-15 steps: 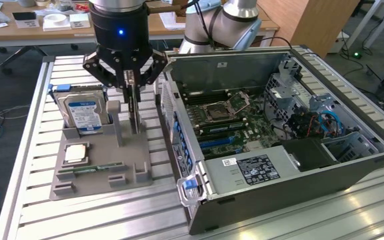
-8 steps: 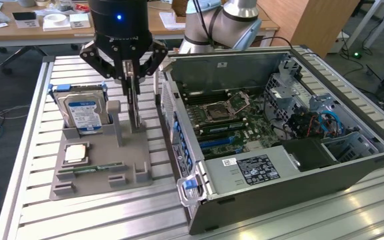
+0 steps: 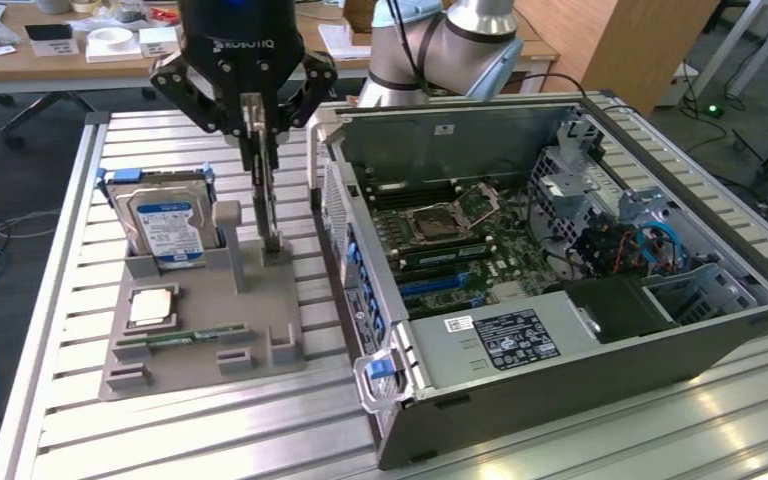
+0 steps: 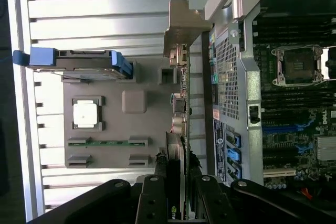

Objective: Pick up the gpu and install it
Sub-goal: 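Pick up the gpu and move the gpu toward the slot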

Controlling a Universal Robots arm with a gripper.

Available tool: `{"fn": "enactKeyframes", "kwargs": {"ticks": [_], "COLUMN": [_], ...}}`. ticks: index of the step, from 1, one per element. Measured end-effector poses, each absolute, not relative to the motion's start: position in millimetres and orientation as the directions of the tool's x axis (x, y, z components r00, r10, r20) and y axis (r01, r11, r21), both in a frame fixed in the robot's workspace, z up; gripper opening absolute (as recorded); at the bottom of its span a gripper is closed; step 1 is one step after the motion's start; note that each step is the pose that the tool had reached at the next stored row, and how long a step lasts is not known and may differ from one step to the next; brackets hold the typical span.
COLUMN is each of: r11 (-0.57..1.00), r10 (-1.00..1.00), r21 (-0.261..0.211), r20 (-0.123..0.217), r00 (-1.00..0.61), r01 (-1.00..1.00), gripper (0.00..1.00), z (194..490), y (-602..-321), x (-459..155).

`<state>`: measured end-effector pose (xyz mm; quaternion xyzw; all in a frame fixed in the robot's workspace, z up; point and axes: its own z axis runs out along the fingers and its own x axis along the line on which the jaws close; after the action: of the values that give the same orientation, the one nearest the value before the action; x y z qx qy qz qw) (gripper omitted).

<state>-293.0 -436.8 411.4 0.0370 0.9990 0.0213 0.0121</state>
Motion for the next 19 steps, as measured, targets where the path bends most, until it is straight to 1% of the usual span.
{"fn": "enactKeyframes", "kwargs": {"ticks": [19], "r11": [0.997], "r10": [0.072], "r21": [0.043], "r20": [-0.022], "r00": [-0.997], "r01": [0.071], "gripper": [0.26], "z": [417.0], "y": [-436.7], "x": [-290.8]}}
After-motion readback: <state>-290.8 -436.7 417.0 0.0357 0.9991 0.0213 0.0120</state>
